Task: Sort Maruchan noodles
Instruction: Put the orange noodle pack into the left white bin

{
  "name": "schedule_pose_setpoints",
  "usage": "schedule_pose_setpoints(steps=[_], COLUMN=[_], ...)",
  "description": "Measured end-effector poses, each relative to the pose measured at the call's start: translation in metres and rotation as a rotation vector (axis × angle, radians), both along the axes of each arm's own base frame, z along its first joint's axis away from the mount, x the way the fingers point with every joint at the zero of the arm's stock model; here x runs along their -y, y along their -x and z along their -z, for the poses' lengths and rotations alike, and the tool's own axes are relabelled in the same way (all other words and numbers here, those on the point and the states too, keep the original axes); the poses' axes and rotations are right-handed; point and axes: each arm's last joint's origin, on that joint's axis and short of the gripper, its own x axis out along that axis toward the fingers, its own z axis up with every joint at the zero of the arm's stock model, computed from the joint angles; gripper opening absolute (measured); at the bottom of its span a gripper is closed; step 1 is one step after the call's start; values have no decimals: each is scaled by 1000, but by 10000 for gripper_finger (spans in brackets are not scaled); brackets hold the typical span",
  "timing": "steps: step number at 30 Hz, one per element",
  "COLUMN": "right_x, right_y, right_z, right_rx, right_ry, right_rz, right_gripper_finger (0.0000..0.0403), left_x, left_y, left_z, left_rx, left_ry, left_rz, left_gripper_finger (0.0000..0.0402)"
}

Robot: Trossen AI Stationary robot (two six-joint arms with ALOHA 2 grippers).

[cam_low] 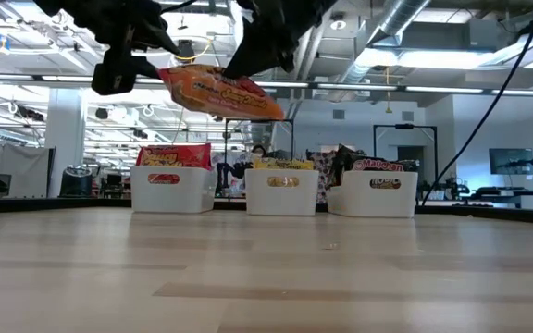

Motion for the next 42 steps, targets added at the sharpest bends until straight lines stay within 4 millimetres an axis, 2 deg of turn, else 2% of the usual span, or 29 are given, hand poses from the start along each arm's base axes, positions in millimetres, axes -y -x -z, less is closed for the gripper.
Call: schedule_pose_setpoints(steps=[16, 25, 28, 32, 39, 42], right_x=[-6, -6, -6, -6, -5, -5], right_y=[-5, -7, -9, -11, -11, -10], right_z=[-7, -17, -19, -29, -29, -28], right_rx=[103, 139, 141, 178, 173, 155], right_ry=[-25, -54, -58, -69, -70, -70], right_rz=[35, 51, 54, 56, 59, 60], right_gripper_finger=[4, 4, 4, 4, 5, 7], left_x=[1, 1, 1, 1, 1, 1], left_y=[0, 0, 0, 0, 0, -1], left_z=[0, 0, 0, 0, 0, -1], left_rx=[0, 6, 2, 6, 13, 15], left_ry=[19, -48, -66, -87, -131, -140], left_rz=[32, 60, 67, 76, 100, 101], left_gripper_finger=[171, 168, 147, 99, 18, 5])
